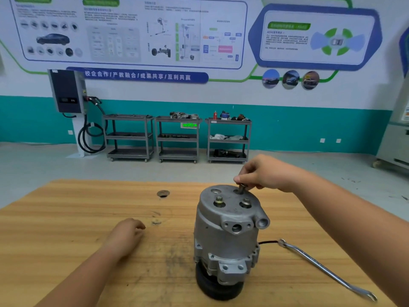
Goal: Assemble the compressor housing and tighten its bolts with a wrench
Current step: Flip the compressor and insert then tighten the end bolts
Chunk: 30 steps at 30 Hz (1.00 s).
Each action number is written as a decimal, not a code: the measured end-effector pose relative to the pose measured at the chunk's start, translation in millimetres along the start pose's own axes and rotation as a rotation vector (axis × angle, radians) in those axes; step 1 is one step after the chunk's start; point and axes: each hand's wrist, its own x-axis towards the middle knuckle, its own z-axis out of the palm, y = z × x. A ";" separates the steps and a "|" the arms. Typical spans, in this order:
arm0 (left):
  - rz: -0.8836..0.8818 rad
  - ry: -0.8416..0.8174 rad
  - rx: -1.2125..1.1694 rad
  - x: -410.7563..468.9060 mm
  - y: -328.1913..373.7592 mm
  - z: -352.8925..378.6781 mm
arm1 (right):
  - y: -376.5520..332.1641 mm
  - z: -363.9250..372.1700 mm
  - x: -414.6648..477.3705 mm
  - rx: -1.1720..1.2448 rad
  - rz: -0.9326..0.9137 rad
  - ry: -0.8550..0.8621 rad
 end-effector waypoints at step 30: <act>0.336 0.324 -1.075 -18.2 128.4 -90.6 | -5.0 23.9 4.2 0.183 -0.063 0.096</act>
